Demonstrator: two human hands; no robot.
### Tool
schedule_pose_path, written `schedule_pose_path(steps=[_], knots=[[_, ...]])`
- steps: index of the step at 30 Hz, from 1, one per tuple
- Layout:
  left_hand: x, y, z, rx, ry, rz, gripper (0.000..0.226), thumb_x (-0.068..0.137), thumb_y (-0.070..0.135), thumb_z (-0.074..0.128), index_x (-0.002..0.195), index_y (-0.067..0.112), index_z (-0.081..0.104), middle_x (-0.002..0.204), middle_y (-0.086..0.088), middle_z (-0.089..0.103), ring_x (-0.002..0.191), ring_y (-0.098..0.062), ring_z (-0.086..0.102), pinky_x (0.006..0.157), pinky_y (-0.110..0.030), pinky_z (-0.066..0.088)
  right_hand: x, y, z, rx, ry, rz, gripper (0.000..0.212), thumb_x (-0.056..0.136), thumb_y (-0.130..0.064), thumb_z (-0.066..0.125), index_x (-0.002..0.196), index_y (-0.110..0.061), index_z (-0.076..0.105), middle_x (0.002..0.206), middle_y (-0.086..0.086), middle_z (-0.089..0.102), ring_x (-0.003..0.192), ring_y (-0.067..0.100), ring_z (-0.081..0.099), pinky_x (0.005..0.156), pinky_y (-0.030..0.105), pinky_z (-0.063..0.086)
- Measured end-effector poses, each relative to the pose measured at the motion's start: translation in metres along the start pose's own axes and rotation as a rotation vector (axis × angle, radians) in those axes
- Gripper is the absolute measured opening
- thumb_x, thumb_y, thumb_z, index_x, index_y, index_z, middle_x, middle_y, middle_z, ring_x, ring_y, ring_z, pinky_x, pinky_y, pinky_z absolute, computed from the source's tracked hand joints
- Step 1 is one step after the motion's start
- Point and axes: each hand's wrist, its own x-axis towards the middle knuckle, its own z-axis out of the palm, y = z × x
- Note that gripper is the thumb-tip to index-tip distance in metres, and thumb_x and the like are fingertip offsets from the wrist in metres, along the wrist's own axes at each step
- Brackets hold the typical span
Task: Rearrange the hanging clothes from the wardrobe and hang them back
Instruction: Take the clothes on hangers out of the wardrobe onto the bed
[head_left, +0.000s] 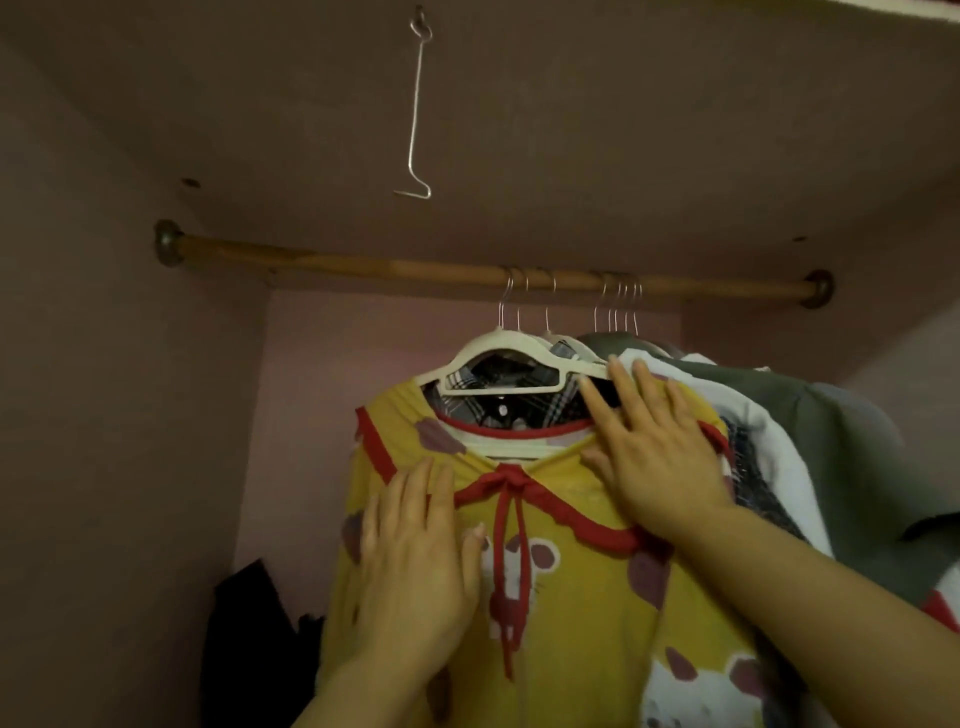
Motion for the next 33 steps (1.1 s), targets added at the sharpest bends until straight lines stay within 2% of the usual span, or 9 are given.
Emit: schedule_pose_path(steps=[4, 6, 9, 12, 15, 19, 24, 28, 33], knots=[[0.038, -0.014, 0.018, -0.042, 0.044, 0.052, 0.065, 0.094, 0.048, 0.033, 0.149, 0.021, 0.012, 0.156, 0.000, 0.014, 0.142, -0.017, 0.007, 0.115, -0.033, -0.002, 0.009, 0.027, 0.018, 0.013, -0.046, 0.046, 0.067, 0.093, -0.057, 0.017, 0.135, -0.030, -0.028, 0.157, -0.002, -0.015, 0.135, 0.012, -0.026, 0.115, 0.035, -0.009], [0.061, -0.016, 0.023, -0.046, 0.073, 0.080, 0.065, 0.094, 0.048, 0.033, 0.149, 0.021, 0.010, 0.156, -0.001, 0.014, 0.142, -0.019, 0.008, 0.116, -0.037, 0.004, 0.014, 0.032, 0.020, 0.077, -0.067, 0.070, 0.069, 0.093, -0.057, 0.019, 0.142, -0.030, -0.021, 0.158, -0.004, -0.008, 0.142, 0.013, -0.017, 0.116, 0.036, -0.005], [0.096, -0.020, 0.028, -0.041, 0.107, 0.107, 0.065, 0.095, 0.046, 0.035, 0.149, 0.020, 0.010, 0.156, -0.002, 0.012, 0.142, -0.020, 0.008, 0.115, -0.038, 0.005, 0.029, 0.026, 0.015, 0.215, -0.005, 0.129, 0.070, 0.091, -0.056, 0.025, 0.149, -0.029, -0.001, 0.158, -0.004, 0.013, 0.146, 0.020, 0.001, 0.116, 0.039, -0.001], [0.127, -0.030, 0.034, -0.006, 0.130, 0.094, 0.066, 0.094, 0.047, 0.036, 0.149, 0.020, 0.009, 0.156, -0.003, 0.012, 0.141, -0.021, 0.011, 0.115, -0.038, 0.005, 0.049, 0.007, 0.013, 0.163, 0.047, 0.120, 0.070, 0.090, -0.056, 0.031, 0.150, -0.030, 0.005, 0.155, -0.007, 0.023, 0.145, 0.019, 0.010, 0.115, 0.044, 0.002], [0.149, -0.040, 0.040, 0.011, 0.108, 0.054, 0.069, 0.094, 0.051, 0.035, 0.149, 0.019, 0.008, 0.153, -0.002, 0.021, 0.140, -0.021, 0.017, 0.114, -0.040, 0.007, 0.063, -0.006, 0.017, 0.071, 0.090, 0.120, 0.069, 0.088, -0.059, 0.037, 0.148, -0.031, 0.016, 0.149, -0.010, 0.035, 0.140, 0.017, 0.023, 0.110, 0.047, 0.013], [0.161, -0.044, 0.047, -0.006, 0.061, 0.053, 0.065, 0.092, 0.052, 0.040, 0.146, 0.022, 0.021, 0.145, 0.000, 0.037, 0.133, -0.020, 0.029, 0.109, -0.040, 0.016, 0.067, -0.007, 0.019, 0.074, 0.163, 0.133, 0.059, 0.085, -0.057, 0.048, 0.139, -0.036, 0.038, 0.135, -0.009, 0.050, 0.123, 0.019, 0.044, 0.103, 0.042, 0.022], [0.172, -0.046, 0.036, -0.044, 0.170, 0.083, 0.053, 0.088, 0.048, 0.050, 0.135, 0.025, 0.043, 0.126, 0.000, 0.053, 0.119, -0.023, 0.042, 0.100, -0.035, 0.023, 0.078, -0.008, 0.010, 0.190, 0.239, 0.144, 0.048, 0.081, -0.051, 0.059, 0.125, -0.034, 0.055, 0.123, -0.003, 0.056, 0.113, 0.022, 0.048, 0.093, 0.035, 0.025], [0.175, -0.044, 0.015, -0.120, 0.239, 0.078, 0.055, 0.085, 0.044, 0.057, 0.134, 0.021, 0.047, 0.130, -0.005, 0.051, 0.122, -0.026, 0.039, 0.099, -0.034, 0.021, 0.083, -0.013, -0.006, 0.240, 0.270, 0.169, 0.046, 0.080, -0.046, 0.062, 0.123, -0.030, 0.058, 0.115, 0.002, 0.057, 0.107, 0.026, 0.048, 0.088, 0.037, 0.029], [0.139, -0.044, -0.006, -0.177, 0.328, 0.063, 0.054, 0.081, 0.041, 0.062, 0.130, 0.021, 0.052, 0.122, -0.005, 0.055, 0.115, -0.026, 0.043, 0.095, -0.033, 0.022, 0.055, -0.026, -0.024, 0.297, 0.310, 0.153, 0.048, 0.079, -0.040, 0.065, 0.125, -0.028, 0.057, 0.105, 0.003, 0.057, 0.101, 0.027, 0.047, 0.080, 0.034, 0.027]])
